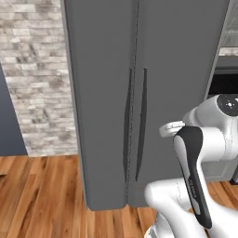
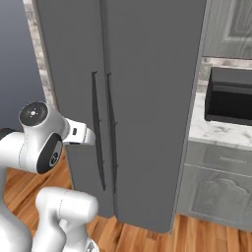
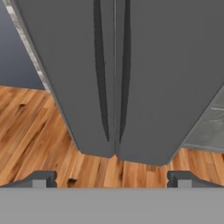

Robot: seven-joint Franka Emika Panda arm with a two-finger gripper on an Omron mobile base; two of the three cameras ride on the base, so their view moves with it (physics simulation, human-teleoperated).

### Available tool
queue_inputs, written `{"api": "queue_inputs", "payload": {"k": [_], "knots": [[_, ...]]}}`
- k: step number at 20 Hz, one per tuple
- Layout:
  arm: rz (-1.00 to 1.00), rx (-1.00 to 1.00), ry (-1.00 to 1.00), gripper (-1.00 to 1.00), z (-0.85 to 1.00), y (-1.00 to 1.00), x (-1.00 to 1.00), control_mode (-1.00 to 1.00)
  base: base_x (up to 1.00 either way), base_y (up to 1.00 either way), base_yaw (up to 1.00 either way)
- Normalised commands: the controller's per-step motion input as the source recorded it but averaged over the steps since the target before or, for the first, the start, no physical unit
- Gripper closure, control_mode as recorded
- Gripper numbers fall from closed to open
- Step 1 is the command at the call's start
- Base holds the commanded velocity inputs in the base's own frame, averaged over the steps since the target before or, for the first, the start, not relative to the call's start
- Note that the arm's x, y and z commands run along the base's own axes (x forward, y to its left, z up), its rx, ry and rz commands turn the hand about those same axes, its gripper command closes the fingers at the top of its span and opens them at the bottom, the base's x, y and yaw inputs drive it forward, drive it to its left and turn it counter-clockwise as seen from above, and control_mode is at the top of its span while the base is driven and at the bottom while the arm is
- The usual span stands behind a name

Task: Retrieve the chicken drumstick from the fridge and place it on the saucepan with marinade on the stove.

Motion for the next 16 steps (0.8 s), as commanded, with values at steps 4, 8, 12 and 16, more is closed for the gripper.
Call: {"api": "queue_inputs", "payload": {"k": [4,8,12,16], "knots": [[0.0,0.0,0.0,-1.0,0.0,0.0,0.0,1.0,0.0,0.36,-0.01],[0.0,0.0,0.0,-1.0,0.0,0.0,0.0,1.0,0.0,0.45,0.0],[0.0,0.0,0.0,-1.0,0.0,0.0,0.0,1.0,0.0,0.43,0.0],[0.0,0.0,0.0,-1.0,0.0,0.0,0.0,1.0,0.0,0.19,0.0]]}}
